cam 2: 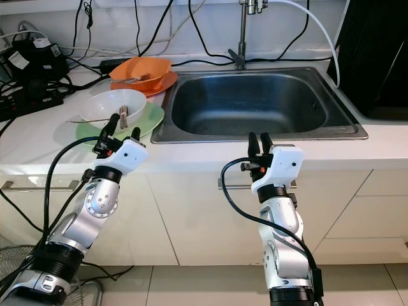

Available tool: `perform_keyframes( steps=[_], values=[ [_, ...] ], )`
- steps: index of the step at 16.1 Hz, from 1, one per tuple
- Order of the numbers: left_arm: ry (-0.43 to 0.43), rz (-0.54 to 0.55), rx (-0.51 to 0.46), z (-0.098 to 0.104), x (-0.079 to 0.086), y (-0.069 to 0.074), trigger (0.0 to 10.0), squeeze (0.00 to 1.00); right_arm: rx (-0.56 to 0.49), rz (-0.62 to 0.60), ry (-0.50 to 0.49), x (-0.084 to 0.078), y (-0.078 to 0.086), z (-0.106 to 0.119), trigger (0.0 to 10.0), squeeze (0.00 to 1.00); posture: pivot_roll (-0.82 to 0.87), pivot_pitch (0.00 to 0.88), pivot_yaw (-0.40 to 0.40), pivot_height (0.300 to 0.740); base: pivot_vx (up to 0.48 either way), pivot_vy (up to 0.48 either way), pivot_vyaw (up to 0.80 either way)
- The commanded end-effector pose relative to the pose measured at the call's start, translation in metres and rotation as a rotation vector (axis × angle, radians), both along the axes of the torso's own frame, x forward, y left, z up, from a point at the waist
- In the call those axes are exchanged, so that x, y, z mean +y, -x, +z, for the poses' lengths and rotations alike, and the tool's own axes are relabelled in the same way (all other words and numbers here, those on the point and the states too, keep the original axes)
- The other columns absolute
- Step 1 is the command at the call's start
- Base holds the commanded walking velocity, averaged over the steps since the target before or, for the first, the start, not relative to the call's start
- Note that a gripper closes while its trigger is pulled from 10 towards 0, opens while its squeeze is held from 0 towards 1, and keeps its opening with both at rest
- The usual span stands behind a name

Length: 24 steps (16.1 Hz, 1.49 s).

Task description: Kitchen organization

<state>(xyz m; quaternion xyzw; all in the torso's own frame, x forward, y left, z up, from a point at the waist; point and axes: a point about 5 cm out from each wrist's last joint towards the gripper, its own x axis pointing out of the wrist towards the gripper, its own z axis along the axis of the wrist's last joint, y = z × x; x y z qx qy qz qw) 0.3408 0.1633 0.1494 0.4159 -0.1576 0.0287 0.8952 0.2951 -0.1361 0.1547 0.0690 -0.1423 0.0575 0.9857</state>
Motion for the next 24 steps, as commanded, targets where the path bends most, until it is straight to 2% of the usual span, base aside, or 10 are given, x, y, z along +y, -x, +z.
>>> perform_keyframes(
  steps=[1,4,9,13,14,15,16,19,24],
  values=[
    [-0.015,0.028,-0.009,0.002,0.002,-0.003,10.0,0.0,-0.001,0.01,-0.011,0.002,-0.001,0.0,10.0,0.0,0.0,0.0,0.073,0.74,0.0,0.0,0.0],
    [-0.018,0.032,-0.007,0.002,0.003,-0.004,10.0,0.0,0.0,0.015,-0.011,0.003,0.0,0.0,10.0,0.0,-0.01,0.0,0.073,0.74,0.0,0.0,0.0],
    [-0.014,0.002,-0.041,0.01,-0.008,-0.011,10.0,0.0,-0.002,0.017,-0.008,0.004,0.0,0.0,10.0,0.0,-0.02,0.0,0.08,0.74,0.0,0.0,0.0],
    [-0.023,-0.005,-0.031,0.009,-0.01,-0.013,10.0,0.0,-0.003,0.02,-0.009,0.005,0.0,0.0,10.0,0.0,-0.03,0.0,0.085,0.74,0.0,0.0,0.0],
    [-0.026,-0.007,-0.027,0.008,-0.01,-0.014,7.0,0.0,-0.003,0.02,-0.01,0.005,0.0,0.0,10.0,0.0,-0.03,0.0,0.085,0.74,0.0,0.0,0.0],
    [-0.027,-0.007,-0.027,0.008,-0.011,-0.015,2.5,0.0,-0.004,0.021,-0.01,0.005,0.0,0.0,10.0,0.0,-0.03,0.0,0.085,0.74,0.0,0.0,0.0],
    [-0.03,-0.008,-0.028,0.008,-0.011,-0.015,0.0,0.0,-0.004,0.023,-0.01,0.006,0.0,0.0,10.0,0.0,-0.03,0.0,0.086,0.74,0.0,0.0,0.0],
    [-0.034,-0.006,-0.027,0.007,-0.01,-0.015,0.0,0.0,0.0,0.026,-0.01,0.007,-0.001,-0.002,10.0,0.0,-0.03,0.0,0.087,0.74,0.0,0.0,0.0],
    [-0.025,0.0,-0.094,0.016,-0.01,-0.014,0.0,0.0,0.001,0.039,-0.013,0.01,-0.002,-0.002,10.0,0.0,-0.02,0.0,0.085,0.74,0.0,0.0,0.0]
  ],
)
